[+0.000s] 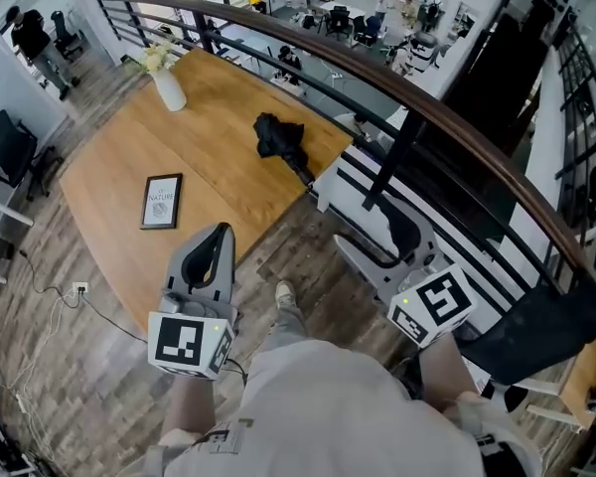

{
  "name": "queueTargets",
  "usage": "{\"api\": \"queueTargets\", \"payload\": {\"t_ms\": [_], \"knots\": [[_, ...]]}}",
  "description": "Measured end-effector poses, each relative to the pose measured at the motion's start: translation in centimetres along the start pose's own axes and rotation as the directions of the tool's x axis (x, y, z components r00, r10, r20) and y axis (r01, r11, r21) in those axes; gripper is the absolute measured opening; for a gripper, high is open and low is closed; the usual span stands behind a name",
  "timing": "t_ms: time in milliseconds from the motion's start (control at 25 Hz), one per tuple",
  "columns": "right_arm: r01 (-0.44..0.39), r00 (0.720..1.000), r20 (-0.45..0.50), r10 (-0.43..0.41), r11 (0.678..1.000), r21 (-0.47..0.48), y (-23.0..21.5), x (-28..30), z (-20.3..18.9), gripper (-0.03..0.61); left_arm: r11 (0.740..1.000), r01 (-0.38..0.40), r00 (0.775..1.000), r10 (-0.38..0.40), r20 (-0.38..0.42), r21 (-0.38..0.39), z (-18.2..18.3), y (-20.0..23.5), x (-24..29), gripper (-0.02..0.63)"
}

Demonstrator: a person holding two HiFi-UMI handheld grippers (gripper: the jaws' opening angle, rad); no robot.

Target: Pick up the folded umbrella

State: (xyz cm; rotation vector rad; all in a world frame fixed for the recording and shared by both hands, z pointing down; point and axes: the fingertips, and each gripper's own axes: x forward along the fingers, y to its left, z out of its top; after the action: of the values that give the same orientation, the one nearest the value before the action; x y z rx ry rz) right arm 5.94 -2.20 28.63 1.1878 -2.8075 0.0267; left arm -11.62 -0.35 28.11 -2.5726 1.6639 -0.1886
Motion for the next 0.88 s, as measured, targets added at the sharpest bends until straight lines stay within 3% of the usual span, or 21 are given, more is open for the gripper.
{"api": "queueTargets", "payload": {"t_ms": [360,560,880], "knots": [[-0.019,0.989,-0.148,0.029,0.998,0.067,-3.8,14.4,-1.5,0.339,0.997,0.051,0.994,-0.057,-0.095,-0.06,-2.6,10.8,9.1,0.017],[-0.03,0.977,-0.207,0.047,0.996,0.085,-7.6,18.6,-4.5,0.339,0.99,0.066,0.983,-0.087,-0.164,-0.124,-5.6,12.1,14.7,0.017],[-0.019,0.962,-0.269,0.049,0.993,0.116,-8.9,23.6,-7.8,0.339,0.981,0.112,0.965,-0.146,-0.218,-0.159,-9.5,13.6,18.2,0.017]]}}
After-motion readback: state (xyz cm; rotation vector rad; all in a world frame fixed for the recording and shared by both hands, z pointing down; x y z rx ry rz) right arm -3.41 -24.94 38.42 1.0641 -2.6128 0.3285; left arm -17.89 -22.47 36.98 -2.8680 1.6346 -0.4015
